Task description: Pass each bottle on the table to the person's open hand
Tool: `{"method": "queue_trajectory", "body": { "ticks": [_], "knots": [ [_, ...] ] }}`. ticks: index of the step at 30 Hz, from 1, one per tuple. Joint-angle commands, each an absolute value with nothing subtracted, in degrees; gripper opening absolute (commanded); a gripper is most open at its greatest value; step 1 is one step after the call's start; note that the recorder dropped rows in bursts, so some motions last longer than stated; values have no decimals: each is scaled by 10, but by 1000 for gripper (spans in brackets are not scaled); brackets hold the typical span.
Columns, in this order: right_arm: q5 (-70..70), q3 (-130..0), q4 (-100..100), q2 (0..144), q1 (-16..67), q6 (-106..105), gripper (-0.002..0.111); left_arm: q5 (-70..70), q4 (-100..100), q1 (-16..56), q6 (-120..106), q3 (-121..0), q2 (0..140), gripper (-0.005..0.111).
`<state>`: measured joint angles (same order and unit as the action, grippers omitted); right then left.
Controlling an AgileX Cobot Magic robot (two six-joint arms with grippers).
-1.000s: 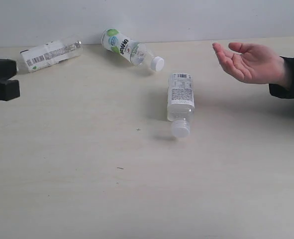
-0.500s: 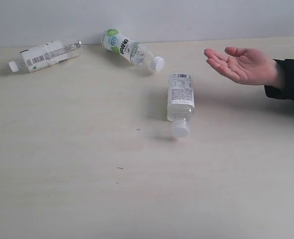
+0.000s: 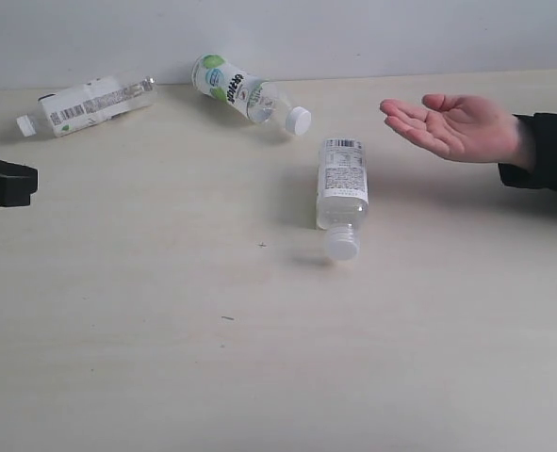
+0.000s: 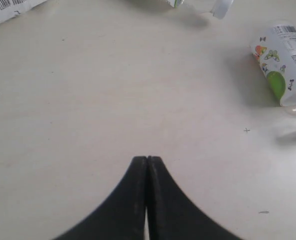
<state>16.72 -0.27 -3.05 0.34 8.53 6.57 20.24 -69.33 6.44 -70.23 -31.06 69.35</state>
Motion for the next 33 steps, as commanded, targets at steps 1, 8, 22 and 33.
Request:
{"method": "queue_trajectory", "body": {
  "ticks": [1, 8, 22, 33],
  "knots": [
    [162, 0, -31, 0, 84, 60, 0, 207, -693, 63, -708, -315, 675, 0],
    [162, 0, -31, 0, 84, 60, 0, 211, -693, 63, -708, -315, 667, 0],
    [162, 0, -31, 0, 84, 60, 0, 241, -692, 63, -719, -315, 667, 0],
    [-10, 0, -75, 0, 84, 62, 0, 254, -653, 63, -718, -311, 664, 0]
  ]
}}
